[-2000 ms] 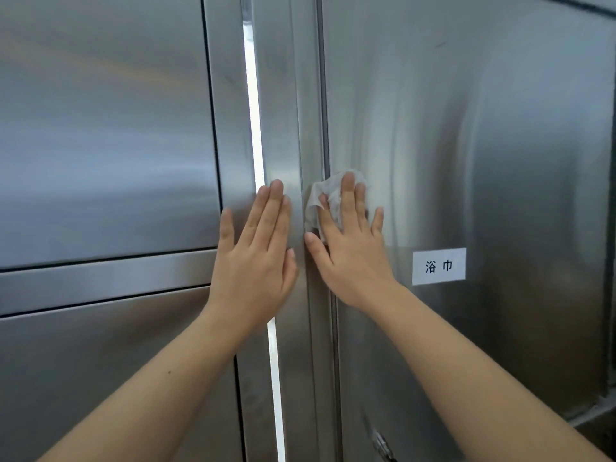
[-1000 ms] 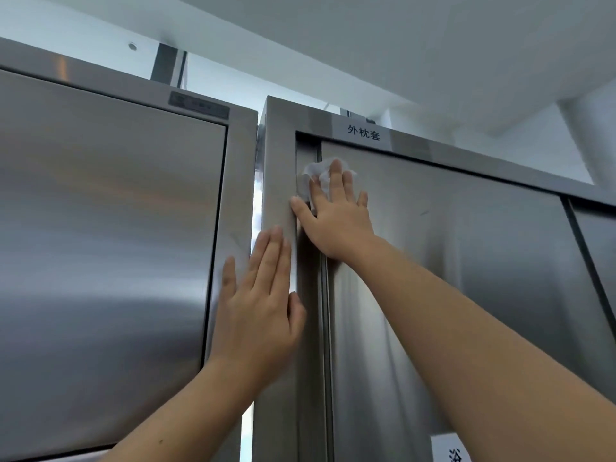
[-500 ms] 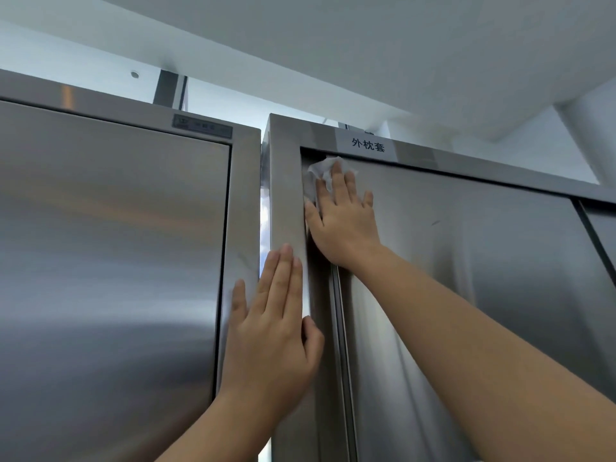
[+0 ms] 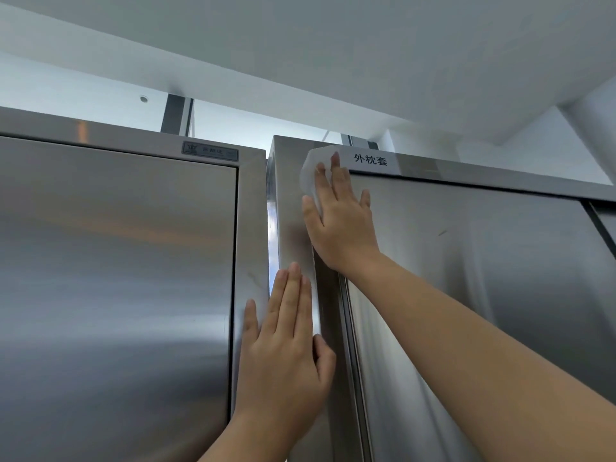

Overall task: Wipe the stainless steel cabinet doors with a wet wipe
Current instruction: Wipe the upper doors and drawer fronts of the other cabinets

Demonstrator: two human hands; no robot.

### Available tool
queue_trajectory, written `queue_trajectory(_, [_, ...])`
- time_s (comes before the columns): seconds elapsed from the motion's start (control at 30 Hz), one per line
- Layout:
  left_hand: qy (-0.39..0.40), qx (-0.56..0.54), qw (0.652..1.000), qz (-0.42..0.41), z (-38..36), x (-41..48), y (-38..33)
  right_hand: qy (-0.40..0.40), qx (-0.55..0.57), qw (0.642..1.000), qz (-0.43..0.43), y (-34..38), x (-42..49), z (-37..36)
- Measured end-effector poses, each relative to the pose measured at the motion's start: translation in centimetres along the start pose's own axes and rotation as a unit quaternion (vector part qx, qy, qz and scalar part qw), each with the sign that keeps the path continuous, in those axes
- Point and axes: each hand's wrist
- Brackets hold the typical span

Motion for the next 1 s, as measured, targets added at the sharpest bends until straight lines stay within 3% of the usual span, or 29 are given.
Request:
queue_trajectory(0.17, [-0.007, 0.001, 1.000, 0.003, -0.1, 0.1, 0.0, 0.086, -0.082, 0.993, -0.013, -0.3, 0.3, -1.4])
queue_trajectory(0.37, [-0.012, -0.001, 1.000, 0.007, -0.4, 0.0, 0.0, 0.031, -0.103, 0.992, 0.070, -0.5, 0.3, -1.5])
queue_trajectory(0.5, [-0.024, -0.004, 1.000, 0.006, -0.5, 0.0, 0.1, 0.070, -0.061, 0.994, 0.056, -0.7, 0.3, -1.7])
queue_trajectory(0.8, [-0.027, -0.001, 1.000, 0.004, -0.4, 0.1, 0.0, 0.066, 0.022, 0.996, 0.053, -0.2, 0.2, -1.9])
queue_trajectory(1.0, [-0.034, -0.001, 0.999, 0.006, -0.3, 0.2, -0.1, 0.098, -0.034, 0.992, 0.077, -0.1, 0.9, -1.8])
Point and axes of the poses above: each hand's wrist, its own x-axis towards the middle knuckle, its own z-axis out of the back of the hand, y = z × x, and after that the axes turned 12 degrees about -y, right-handed
